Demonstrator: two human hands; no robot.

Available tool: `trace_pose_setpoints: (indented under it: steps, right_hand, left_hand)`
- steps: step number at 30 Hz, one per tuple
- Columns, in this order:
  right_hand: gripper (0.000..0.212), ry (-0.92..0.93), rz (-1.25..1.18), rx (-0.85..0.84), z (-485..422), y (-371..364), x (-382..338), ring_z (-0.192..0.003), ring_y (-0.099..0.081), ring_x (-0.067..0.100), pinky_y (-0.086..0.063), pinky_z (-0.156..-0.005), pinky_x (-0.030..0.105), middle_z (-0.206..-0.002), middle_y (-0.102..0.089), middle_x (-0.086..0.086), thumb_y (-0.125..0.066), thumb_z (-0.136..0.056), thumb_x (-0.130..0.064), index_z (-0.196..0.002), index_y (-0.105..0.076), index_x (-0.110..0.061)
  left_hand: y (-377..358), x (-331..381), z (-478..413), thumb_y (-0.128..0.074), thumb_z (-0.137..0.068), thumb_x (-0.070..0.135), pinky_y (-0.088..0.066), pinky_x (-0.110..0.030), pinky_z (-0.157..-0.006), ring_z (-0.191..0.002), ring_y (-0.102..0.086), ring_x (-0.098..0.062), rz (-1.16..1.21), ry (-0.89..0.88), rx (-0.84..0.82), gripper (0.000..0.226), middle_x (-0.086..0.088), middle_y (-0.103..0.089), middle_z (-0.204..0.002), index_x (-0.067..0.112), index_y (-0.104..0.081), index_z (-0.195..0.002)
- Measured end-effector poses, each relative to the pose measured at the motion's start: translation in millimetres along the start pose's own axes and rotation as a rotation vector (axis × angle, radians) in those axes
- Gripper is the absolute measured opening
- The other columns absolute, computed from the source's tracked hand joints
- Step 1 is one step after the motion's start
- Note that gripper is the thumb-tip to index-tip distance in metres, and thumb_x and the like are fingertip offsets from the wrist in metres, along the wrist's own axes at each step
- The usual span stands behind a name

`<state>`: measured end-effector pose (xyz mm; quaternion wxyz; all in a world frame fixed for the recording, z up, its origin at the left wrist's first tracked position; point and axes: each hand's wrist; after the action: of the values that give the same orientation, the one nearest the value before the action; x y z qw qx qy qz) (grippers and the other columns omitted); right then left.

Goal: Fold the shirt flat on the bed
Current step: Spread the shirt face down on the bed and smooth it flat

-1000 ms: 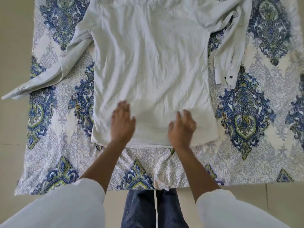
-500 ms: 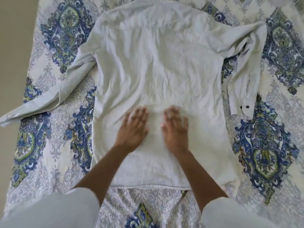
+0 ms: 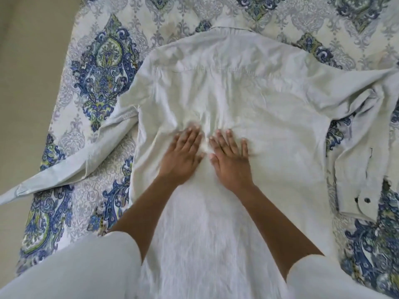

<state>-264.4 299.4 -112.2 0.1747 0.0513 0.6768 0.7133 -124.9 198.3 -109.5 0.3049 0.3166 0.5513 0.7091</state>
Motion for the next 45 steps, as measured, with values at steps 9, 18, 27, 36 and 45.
trace_pose_setpoints:
  steps: [9,18,27,36,45]
  right_hand:
    - [0.05,-0.366,0.032,-0.043,-88,19,93,-0.146,-0.01,0.022,-0.006,-0.113,0.055,-0.158,-0.012,0.001,-0.024,-0.099,-0.034,-0.148,-0.022,-0.028]
    - [0.053,0.181,0.06,-0.069,-147,3,9,-0.144,-0.017,0.019,-0.011,-0.114,0.048,-0.155,-0.023,-0.001,-0.02,-0.095,-0.041,-0.146,-0.027,-0.026]
    - [0.061,0.049,-0.043,0.065,-197,16,-6,-0.146,-0.009,0.02,0.001,-0.115,0.047,-0.156,-0.023,0.001,-0.009,-0.092,-0.042,-0.144,-0.034,-0.022]
    - [0.049,0.053,0.031,0.099,-214,0,0,-0.144,-0.019,0.019,-0.01,-0.116,0.05,-0.154,-0.029,-0.001,-0.02,-0.097,-0.039,-0.143,-0.032,-0.028]
    - [0.05,0.067,0.032,0.131,-215,-1,1,-0.143,-0.023,0.02,-0.014,-0.115,0.052,-0.152,-0.032,0.0,-0.021,-0.097,-0.039,-0.143,-0.034,-0.027]
  left_hand:
    - [20,-101,-52,-0.001,-0.09,0.047,0.001,-0.036,-0.117,-0.145,0.0,-0.014,-0.011,0.257,0.041,0.068,0.001,-0.001,-0.158,0.015,-0.004,-0.149]
    - [26,-139,-82,-0.001,-0.096,0.044,0.014,-0.036,-0.115,-0.142,0.014,-0.008,-0.073,0.141,0.029,0.057,0.007,0.009,-0.157,0.024,0.007,-0.148]
    - [86,-176,-126,-0.044,-0.095,0.017,-0.04,-0.03,-0.077,-0.085,-0.056,-0.021,0.891,0.62,0.277,0.022,-0.012,-0.065,-0.098,0.008,-0.062,-0.102]
    - [103,-234,-123,-0.059,-0.077,0.052,-0.045,-0.026,-0.066,-0.07,-0.057,-0.015,1.4,0.719,-0.511,0.041,0.0,-0.065,-0.076,0.014,-0.074,-0.076]
    - [108,-240,-105,-0.07,-0.07,0.021,-0.055,-0.023,-0.072,-0.071,-0.065,-0.013,1.798,0.587,-0.225,0.014,0.002,-0.069,-0.075,0.016,-0.061,-0.079]
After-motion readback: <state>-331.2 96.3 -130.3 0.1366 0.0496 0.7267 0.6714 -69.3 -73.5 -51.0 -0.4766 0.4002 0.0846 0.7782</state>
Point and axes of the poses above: each hand's wrist, its own z-axis away from the middle knuckle, its own y-axis out of the back of the hand, x = y × z
